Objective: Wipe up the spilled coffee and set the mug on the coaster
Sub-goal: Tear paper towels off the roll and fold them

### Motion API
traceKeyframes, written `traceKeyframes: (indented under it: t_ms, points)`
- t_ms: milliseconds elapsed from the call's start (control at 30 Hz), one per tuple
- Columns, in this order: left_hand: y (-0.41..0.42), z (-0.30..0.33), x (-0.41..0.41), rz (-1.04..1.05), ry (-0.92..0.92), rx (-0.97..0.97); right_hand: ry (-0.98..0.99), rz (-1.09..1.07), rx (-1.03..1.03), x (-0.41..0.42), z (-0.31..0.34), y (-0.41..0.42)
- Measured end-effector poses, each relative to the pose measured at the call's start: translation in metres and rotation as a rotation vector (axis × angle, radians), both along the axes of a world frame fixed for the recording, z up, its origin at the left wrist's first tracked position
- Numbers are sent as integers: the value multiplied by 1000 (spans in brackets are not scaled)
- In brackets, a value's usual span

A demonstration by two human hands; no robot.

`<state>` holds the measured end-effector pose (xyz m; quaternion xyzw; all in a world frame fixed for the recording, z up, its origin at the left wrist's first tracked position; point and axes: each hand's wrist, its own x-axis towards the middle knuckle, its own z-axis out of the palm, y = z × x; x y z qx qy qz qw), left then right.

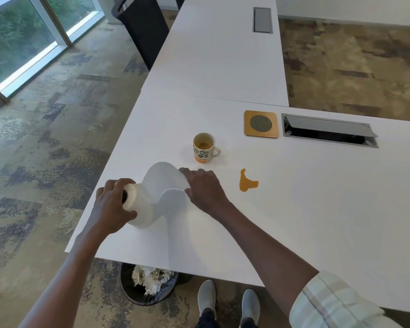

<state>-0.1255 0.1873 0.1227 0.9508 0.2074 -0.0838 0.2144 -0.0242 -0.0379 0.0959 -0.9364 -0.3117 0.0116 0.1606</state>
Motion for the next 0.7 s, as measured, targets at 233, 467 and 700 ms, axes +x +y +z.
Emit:
traceKeyframes:
  t_ms: [233,467,700]
  points:
    - [6,-7,1,-58,-25,10,-145,26,-13,-7,-1,36]
    - [12,-10,3,-99,-34,10,-132,-55,-18,4,10,50]
    - [30,-15,10,-47,-36,-11,108,-37,-80,14,14,29]
